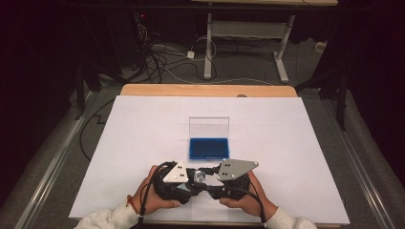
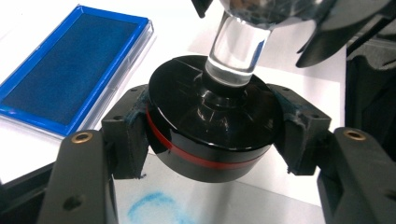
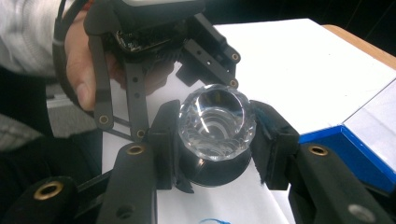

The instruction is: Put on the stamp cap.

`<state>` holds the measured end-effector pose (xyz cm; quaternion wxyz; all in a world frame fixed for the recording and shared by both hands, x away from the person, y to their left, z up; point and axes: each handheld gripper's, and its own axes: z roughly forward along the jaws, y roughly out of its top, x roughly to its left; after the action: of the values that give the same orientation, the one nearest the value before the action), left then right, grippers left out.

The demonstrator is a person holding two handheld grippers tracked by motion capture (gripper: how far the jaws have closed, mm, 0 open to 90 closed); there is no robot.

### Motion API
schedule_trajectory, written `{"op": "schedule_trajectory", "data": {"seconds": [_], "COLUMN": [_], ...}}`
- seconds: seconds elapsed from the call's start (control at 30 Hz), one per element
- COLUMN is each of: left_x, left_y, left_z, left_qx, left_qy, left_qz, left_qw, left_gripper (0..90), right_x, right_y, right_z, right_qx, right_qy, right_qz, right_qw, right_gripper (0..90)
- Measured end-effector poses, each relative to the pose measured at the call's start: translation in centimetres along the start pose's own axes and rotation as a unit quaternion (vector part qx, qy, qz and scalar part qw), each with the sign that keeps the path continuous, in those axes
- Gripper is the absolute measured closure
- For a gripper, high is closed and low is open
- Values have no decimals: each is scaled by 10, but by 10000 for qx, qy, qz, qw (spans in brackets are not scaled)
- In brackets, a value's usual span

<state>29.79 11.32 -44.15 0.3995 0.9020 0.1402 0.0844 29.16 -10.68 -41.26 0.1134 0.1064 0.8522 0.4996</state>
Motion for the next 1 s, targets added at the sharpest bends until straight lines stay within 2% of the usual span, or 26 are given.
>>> {"op": "schedule_trajectory", "data": {"seconds": [0.07, 0.1, 0.17, 0.2, 0.23, 0.3, 0.37, 0.43, 0.53, 0.63, 0.7, 0.73, 0.8, 0.83, 0.97, 1.0], "left_x": [-1, 0, -1, 0, 0, -2, -2, -4, -6, -6, -6, -6, -4, -3, 5, 5], "left_y": [0, 0, -1, -1, -2, -2, -2, -3, -3, -3, -3, -3, -3, -3, -6, -7], "left_z": [0, 0, 0, 0, 1, 3, 5, 8, 11, 14, 14, 14, 13, 11, 7, 6], "left_qx": [-19, -104, -172, -219, -221, -196, -186, -189, -172, -176, -176, -191, -259, -284, -459, -521], "left_qy": [114, 23, 104, 54, 5, 97, 50, 125, 130, 58, -71, -24, -64, -11, -319, -327], "left_qz": [93, 34, 80, 38, 21, 131, 113, 135, 163, 123, 125, 117, 61, 75, -231, -307], "left_qw": [9999, 9999, 9998, 9997, 9998, 9997, 9998, 9997, 9996, 9998, 9997, 9997, 9996, 9996, 9982, 9976], "left_gripper": [345, 344, 342, 341, 340, 337, 326, 307, 276, 264, 247, 240, 265, 280, 330, 328], "right_x": [0, 0, 0, 0, 0, 0, 0, -1, -2, -3, -3, -3, -3, -3, -2, -2], "right_y": [1, 1, 3, 3, 3, 4, 5, 5, 4, 4, 3, 3, 3, 3, 3, 3], "right_z": [-1, -2, -3, -4, -4, -4, -5, -4, -4, -5, -5, -5, -5, -6, -7, -7], "right_qx": [-13, -14, -37, -21, -55, -33, -66, -46, -56, -76, -93, -100, -110, -109, -105, -120], "right_qy": [-32, -65, -53, -77, -68, -59, -53, -74, -99, -113, -85, -79, -69, -63, -60, -46], "right_qz": [15, 8, 31, 28, 61, 71, 123, 167, 198, 240, 278, 306, 295, 290, 254, 269], "right_qw": [10000, 10000, 10000, 10000, 9999, 10000, 9999, 9998, 9997, 9996, 9995, 9995, 9995, 9995, 9996, 9996], "right_gripper": [571, 570, 571, 570, 571, 571, 571, 571, 570, 571, 571, 570, 571, 571, 571, 571]}}
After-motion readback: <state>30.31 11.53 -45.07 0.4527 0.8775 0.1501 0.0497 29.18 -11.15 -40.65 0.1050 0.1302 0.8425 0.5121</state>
